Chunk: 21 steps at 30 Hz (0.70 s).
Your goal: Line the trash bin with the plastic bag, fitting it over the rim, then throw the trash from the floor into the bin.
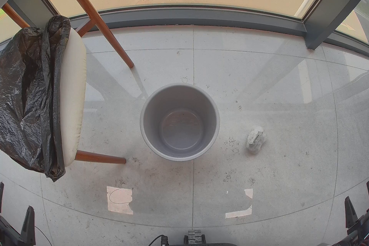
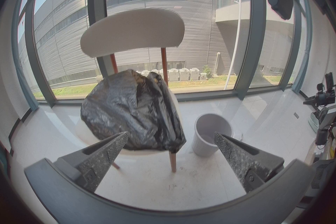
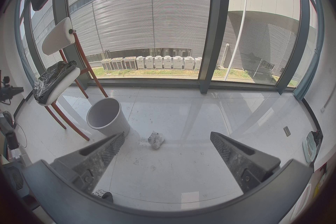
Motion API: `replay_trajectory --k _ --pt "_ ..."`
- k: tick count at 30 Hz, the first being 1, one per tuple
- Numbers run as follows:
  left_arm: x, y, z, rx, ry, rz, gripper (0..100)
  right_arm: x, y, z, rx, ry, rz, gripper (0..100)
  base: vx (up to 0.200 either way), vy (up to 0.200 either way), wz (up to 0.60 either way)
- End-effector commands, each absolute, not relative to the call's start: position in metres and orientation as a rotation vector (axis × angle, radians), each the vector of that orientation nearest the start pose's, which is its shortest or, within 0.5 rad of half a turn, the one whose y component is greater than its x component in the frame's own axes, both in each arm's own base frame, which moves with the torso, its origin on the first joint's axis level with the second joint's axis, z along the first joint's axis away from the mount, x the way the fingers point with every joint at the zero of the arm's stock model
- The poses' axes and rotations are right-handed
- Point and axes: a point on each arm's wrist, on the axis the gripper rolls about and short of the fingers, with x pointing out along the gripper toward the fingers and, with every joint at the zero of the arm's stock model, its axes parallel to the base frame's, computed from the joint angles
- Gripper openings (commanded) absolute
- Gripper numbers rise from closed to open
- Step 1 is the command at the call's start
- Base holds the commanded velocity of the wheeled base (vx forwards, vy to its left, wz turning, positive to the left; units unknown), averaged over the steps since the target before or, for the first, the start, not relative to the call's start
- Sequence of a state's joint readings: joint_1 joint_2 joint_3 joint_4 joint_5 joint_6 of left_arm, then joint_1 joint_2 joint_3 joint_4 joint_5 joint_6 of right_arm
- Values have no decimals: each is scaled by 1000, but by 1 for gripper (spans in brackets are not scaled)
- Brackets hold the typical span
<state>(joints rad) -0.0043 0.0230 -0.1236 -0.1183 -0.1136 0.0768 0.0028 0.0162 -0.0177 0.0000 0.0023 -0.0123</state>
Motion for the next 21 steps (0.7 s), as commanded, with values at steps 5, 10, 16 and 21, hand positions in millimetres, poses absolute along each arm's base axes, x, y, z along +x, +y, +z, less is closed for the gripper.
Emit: replay_trajectory --k 5,10,16,21 --pt "2 -4 197 67 -101 -164 100 -23 0 76 -8 -2 6 100 0 0 0" --pt "36 -4 226 -34 -16 -158 100 -23 0 76 -8 -2 5 100 0 0 0" --pt "87 -4 260 -99 66 -152 100 -23 0 76 0 -3 0 100 0 0 0" --pt "119 -4 266 -102 125 -148 100 -23 0 76 0 -3 0 100 0 0 0"
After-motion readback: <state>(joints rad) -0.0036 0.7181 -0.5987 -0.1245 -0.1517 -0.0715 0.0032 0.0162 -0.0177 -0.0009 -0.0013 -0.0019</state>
